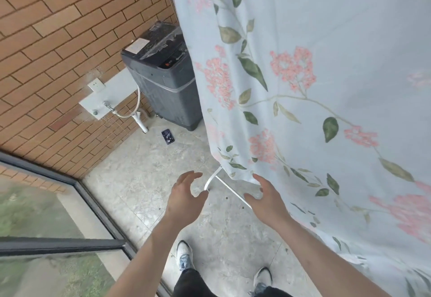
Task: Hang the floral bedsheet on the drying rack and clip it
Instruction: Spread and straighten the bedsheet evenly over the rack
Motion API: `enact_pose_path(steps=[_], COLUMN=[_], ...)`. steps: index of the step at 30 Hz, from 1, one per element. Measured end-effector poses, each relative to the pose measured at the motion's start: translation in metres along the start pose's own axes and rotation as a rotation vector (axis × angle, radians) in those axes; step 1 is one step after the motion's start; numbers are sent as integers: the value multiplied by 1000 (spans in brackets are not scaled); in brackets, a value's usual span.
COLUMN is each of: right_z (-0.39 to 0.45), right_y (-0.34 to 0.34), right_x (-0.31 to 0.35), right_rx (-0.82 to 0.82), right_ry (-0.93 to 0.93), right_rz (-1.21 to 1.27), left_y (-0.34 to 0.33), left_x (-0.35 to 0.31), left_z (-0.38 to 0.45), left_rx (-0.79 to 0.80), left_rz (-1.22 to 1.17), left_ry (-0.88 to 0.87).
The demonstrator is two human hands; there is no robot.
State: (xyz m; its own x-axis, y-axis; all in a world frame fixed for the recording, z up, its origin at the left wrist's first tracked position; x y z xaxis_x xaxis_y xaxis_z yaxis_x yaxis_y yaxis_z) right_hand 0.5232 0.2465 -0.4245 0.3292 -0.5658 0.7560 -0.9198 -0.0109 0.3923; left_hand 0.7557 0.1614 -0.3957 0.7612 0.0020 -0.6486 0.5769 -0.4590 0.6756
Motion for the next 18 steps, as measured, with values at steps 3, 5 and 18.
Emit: enact_pose_path(steps=[3,5,18], right_z=[12,20,60], right_y=[-12,-26,-80], right_x=[29,48,170], right_rx=[-26,-59,-407], right_ry=[9,16,110], right_rz=[21,35,243], left_y=[27,49,193], left_x=[9,19,-7], left_z=[15,28,148], left_rx=[17,51,206], left_rz=[23,59,200], left_ry=[-15,-39,-444])
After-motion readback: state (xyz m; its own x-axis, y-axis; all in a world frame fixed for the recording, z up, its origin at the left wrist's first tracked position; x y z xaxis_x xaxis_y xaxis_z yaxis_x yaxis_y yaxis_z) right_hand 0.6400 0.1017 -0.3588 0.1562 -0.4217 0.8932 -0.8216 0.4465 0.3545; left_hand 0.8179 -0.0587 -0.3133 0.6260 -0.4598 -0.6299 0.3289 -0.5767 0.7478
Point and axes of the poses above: each hand's wrist, its own z-axis towards the middle knuckle, its own y-axis out of the back of the hand, x = y × z, the point moved 2 cm from there along z, towards the middle knuckle, and after that the axes turned 6 degrees about x, right-handed, at the moved point
